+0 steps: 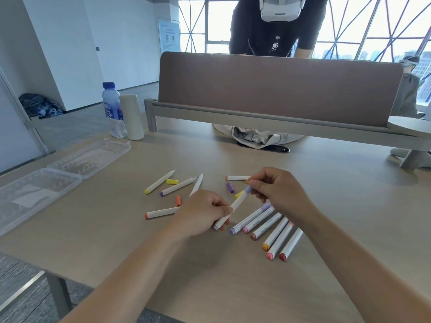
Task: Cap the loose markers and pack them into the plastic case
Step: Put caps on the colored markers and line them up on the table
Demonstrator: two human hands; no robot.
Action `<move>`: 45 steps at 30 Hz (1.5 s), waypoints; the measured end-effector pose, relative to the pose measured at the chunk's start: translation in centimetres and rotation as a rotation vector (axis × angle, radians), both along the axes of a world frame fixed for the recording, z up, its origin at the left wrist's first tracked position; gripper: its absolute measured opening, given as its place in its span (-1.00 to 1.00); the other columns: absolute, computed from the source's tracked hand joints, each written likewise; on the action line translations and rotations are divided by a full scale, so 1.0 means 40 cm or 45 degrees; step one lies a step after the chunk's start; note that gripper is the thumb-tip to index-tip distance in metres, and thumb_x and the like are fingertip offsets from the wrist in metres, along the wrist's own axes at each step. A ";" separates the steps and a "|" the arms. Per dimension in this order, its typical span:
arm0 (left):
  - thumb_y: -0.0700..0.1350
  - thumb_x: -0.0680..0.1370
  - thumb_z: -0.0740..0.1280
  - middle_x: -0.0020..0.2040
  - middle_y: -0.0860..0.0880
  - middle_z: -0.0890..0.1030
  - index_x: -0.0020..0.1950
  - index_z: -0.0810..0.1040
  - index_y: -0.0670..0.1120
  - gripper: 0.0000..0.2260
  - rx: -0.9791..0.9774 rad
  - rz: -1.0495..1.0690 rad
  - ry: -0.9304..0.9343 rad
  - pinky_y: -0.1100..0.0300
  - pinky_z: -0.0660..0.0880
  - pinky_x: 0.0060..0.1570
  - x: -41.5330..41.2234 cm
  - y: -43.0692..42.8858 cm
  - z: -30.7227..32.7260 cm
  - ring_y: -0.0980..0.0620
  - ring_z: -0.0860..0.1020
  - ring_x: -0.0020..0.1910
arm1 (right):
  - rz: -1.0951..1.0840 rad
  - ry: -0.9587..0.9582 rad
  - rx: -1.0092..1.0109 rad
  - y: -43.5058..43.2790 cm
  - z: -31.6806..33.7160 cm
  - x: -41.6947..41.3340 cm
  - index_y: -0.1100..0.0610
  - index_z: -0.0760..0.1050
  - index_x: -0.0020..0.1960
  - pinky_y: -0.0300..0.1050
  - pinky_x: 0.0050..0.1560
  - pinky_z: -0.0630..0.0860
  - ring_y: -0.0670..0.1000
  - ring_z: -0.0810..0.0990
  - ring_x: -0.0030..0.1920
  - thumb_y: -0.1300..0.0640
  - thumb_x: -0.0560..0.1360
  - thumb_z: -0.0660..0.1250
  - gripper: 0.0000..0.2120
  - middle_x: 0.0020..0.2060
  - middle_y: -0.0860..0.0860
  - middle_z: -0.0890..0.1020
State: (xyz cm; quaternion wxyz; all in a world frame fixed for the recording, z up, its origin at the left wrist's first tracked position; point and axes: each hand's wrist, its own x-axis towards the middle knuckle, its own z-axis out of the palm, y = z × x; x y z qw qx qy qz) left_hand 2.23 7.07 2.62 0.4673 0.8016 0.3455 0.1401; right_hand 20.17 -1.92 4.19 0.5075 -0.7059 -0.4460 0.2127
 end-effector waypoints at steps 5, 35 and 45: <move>0.01 0.56 0.37 -0.32 0.12 0.63 -0.11 0.70 -0.01 -0.84 0.202 0.068 0.158 0.48 0.34 -0.39 0.045 0.002 -0.002 0.20 0.54 -0.34 | -0.212 0.001 0.007 -0.036 0.003 0.072 -0.06 0.69 -0.03 -0.22 -0.24 0.48 -0.13 0.53 -0.28 0.09 0.54 0.39 -0.89 -0.21 -0.09 0.68; 0.03 0.43 0.48 -0.23 0.08 0.60 -0.24 0.62 0.05 -0.89 0.378 0.336 0.258 0.20 0.35 -0.30 -0.199 0.168 -0.016 0.11 0.55 -0.22 | 0.027 -0.058 -0.043 0.126 -0.028 -0.121 0.12 0.65 -0.19 -0.09 -0.24 0.47 -0.07 0.56 -0.35 0.11 0.54 0.36 -0.83 -0.28 0.03 0.70; 0.00 0.49 0.44 -0.04 0.01 0.65 -0.14 0.65 0.01 -0.92 0.284 0.186 0.247 0.19 0.43 -0.11 -0.222 0.193 -0.042 0.06 0.57 0.01 | 0.052 -0.140 -0.079 0.190 -0.044 -0.147 0.09 0.65 -0.22 0.01 -0.17 0.50 -0.04 0.58 -0.33 0.11 0.53 0.36 -0.82 -0.31 0.03 0.69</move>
